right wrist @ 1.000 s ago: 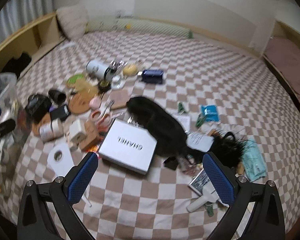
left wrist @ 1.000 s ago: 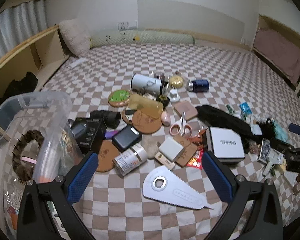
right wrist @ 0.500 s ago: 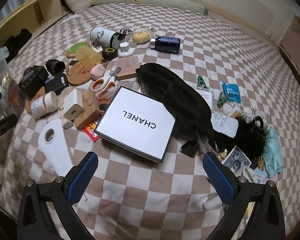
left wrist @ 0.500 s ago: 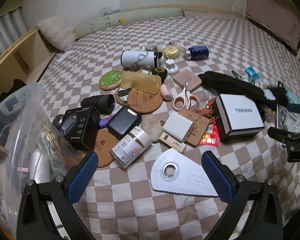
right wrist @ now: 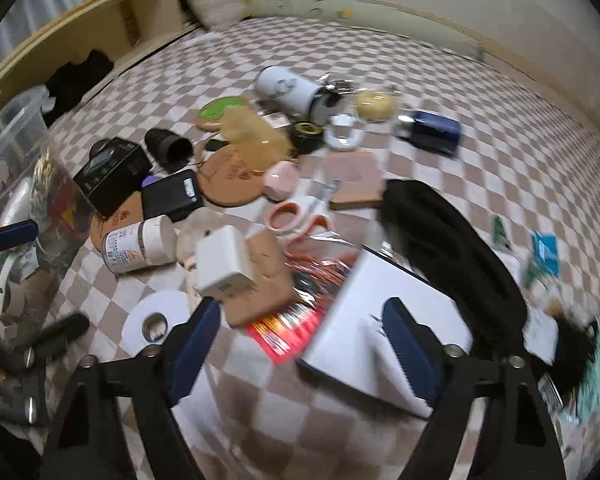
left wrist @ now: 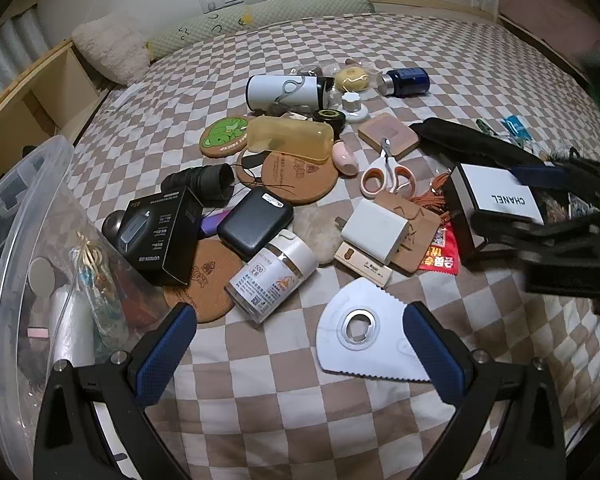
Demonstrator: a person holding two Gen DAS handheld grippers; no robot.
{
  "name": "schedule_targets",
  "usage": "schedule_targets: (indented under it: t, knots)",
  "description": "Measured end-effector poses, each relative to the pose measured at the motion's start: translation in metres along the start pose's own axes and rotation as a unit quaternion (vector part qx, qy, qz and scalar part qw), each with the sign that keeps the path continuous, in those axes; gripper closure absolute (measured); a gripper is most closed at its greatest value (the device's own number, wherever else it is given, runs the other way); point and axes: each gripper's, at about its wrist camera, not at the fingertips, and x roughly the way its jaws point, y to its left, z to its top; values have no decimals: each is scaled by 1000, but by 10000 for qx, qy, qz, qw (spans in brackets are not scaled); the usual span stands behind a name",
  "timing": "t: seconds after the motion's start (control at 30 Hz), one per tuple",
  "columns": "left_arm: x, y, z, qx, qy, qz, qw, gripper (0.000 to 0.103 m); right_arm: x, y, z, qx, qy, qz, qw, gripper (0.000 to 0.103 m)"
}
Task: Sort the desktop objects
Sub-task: 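Reach the right gripper down to the white charger block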
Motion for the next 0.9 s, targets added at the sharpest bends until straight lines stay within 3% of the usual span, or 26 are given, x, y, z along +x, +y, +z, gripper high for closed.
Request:
schedule_targets:
  t: [0.3,0.43,0.63,0.67,0.9]
  knots:
    - [-1,2,-2,78,12,-101,9999,0,57,49,15,-595,314,249,9974,25]
    - [0,3,-2,52,20,-146,9999,0,77,56,15,-787,444,104,9959,30]
    - [0,5,-1,13,31,-213,9998,0,79,51,18,-930,359,30,9950,46]
    - [1,6,-1,7,33,-224,9997,0,80,50,19,-950,357,-6,9948,53]
    - [8,6,2,-80,96,-289,9995,0,72,29,17,-761,341,10,9965,54]
